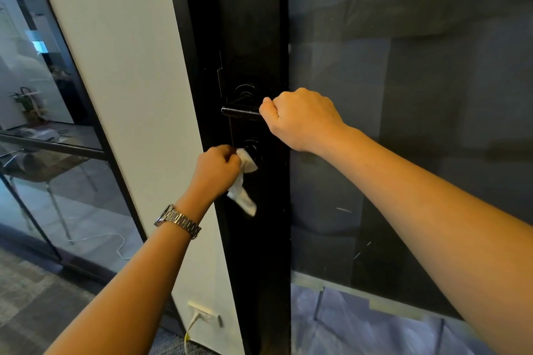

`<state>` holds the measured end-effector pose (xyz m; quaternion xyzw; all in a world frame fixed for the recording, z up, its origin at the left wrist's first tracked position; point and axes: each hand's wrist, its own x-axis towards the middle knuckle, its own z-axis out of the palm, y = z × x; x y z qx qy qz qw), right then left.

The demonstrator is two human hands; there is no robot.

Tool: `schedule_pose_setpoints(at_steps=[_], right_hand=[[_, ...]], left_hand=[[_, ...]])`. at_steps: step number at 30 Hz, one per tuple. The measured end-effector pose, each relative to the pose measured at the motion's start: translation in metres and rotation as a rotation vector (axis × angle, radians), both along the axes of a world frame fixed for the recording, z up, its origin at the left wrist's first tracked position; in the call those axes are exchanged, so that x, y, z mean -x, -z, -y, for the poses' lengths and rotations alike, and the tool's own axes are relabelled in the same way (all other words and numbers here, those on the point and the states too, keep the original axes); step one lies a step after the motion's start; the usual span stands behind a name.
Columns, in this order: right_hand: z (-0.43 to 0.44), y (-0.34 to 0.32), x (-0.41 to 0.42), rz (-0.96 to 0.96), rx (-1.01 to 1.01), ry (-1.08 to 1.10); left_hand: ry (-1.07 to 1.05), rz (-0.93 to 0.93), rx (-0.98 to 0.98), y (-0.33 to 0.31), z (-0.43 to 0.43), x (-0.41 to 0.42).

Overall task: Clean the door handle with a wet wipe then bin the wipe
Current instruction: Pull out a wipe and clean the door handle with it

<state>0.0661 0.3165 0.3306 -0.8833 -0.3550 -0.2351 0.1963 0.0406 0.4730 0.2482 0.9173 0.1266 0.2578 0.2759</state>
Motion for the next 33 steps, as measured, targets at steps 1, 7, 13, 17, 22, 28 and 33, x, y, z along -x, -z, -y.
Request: schedule_pose_setpoints(at_steps=[1, 7, 13, 17, 22, 28, 33], right_hand=[[0.0, 0.0, 0.0, 0.0, 0.0, 0.0], [0.001, 0.0, -0.002, 0.002, 0.002, -0.008], [0.0, 0.0, -0.001, 0.011, -0.004, -0.004], [0.0, 0.0, -0.001, 0.019, -0.001, 0.001], [0.0, 0.001, -0.001, 0.014, 0.0, -0.001], [0.001, 0.002, 0.0, 0.016, 0.001, 0.003], [0.0, 0.001, 0.0, 0.018, 0.005, 0.016]], left_hand=[[-0.007, -0.077, -0.019, 0.005, -0.002, -0.001], [-0.063, 0.186, 0.17, -0.004, -0.005, 0.0], [0.126, 0.214, -0.003, -0.012, 0.017, -0.005], [0.025, 0.268, 0.061, -0.004, 0.013, -0.012], [0.062, 0.214, -0.227, -0.006, 0.022, -0.012], [0.322, 0.058, -0.575, -0.016, 0.001, -0.005], [0.355, 0.103, -0.45, -0.02, 0.002, -0.006]])
